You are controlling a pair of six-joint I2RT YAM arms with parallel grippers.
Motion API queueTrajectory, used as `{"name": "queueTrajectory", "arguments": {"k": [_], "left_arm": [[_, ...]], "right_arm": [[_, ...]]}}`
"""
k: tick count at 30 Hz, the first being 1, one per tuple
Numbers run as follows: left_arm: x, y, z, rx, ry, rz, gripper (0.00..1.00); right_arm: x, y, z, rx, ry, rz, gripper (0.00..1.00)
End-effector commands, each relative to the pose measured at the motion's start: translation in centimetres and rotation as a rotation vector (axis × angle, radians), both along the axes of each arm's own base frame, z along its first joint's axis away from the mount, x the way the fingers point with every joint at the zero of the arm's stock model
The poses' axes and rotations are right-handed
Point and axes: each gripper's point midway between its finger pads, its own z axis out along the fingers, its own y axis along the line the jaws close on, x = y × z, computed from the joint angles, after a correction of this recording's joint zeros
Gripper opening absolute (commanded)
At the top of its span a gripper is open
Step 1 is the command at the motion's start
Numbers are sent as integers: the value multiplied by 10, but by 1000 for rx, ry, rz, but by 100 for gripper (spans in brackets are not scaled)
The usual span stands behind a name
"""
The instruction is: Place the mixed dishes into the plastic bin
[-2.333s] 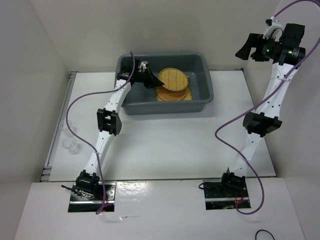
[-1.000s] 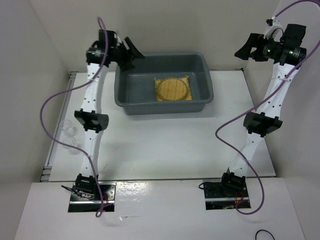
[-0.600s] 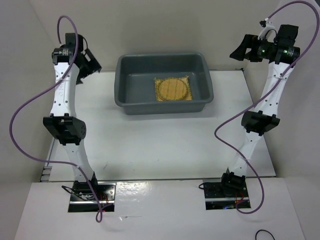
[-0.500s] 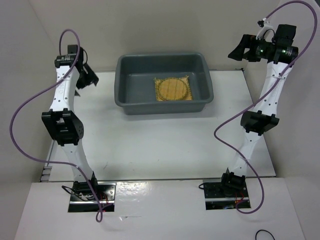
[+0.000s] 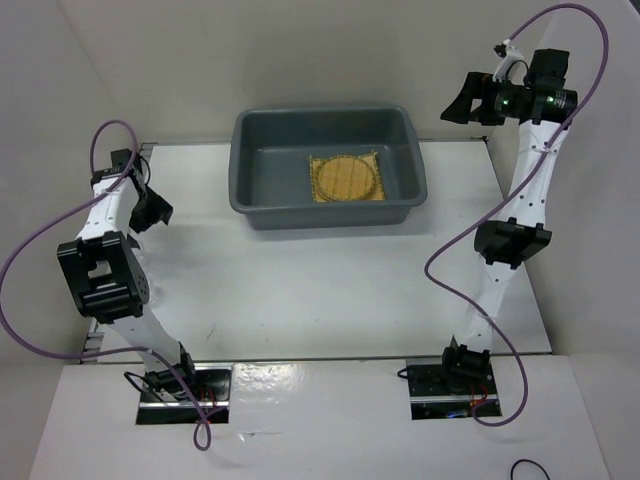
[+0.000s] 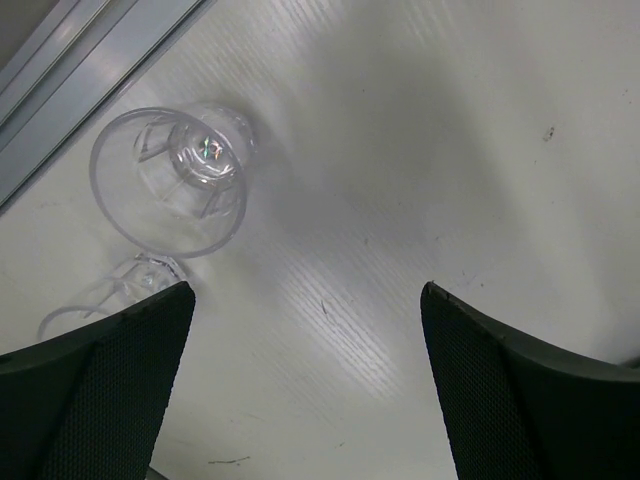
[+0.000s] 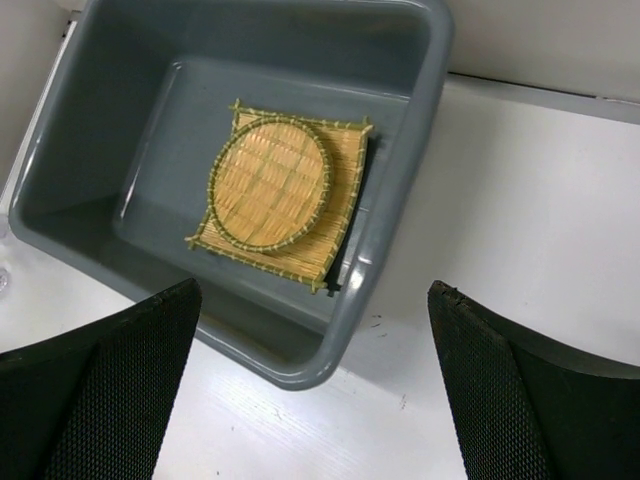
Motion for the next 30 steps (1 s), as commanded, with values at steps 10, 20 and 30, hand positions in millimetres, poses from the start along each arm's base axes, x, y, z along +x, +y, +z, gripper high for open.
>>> {"name": "queueTrajectory", "arguments": {"k": [10,20,30], "left_arm": [[4,28,-33,19,-7,-12,100],[19,20,-63,-50,-1,-93,58],[105,23,59,-72,-389,-71,0]], "right_arm": [[-11,46,6,-29,12,65,98],[-16,73,14,-68,-8,97,98],[-21,69,19,-93,-18,79,98]]}}
